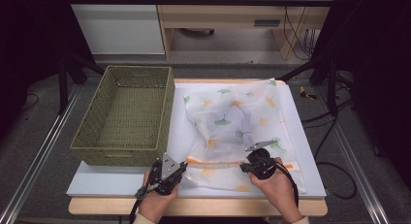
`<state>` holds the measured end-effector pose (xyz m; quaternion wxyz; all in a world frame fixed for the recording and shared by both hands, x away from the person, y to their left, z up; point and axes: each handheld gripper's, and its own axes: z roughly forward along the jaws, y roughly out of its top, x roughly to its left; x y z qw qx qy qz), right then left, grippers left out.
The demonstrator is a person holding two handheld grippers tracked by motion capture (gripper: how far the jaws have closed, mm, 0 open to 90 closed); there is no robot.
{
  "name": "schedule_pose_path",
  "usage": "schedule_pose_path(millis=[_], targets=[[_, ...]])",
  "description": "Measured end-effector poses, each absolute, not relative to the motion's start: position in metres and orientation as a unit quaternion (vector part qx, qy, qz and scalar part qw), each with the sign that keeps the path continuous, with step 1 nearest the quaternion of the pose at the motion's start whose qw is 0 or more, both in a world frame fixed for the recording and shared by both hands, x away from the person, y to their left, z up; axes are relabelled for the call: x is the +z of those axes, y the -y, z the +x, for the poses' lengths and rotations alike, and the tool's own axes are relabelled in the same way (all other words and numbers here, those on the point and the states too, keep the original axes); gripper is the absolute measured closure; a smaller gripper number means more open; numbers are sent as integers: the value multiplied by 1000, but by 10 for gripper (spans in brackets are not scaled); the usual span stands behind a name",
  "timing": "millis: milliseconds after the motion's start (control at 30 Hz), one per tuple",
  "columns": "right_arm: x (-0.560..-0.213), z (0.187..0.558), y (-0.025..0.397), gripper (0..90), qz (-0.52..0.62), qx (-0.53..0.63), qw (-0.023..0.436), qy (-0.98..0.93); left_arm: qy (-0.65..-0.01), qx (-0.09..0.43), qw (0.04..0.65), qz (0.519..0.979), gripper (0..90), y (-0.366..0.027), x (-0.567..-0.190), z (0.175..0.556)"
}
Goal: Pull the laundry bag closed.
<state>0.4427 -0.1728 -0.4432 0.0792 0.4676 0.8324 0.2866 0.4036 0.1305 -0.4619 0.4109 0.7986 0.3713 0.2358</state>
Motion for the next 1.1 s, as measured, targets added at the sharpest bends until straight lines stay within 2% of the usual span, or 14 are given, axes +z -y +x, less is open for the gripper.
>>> schedule_pose_path(millis=[1100], targets=[[-443,442,202,900,489,280,79,-822,-375,238,406,798,882,-130,-463,406]])
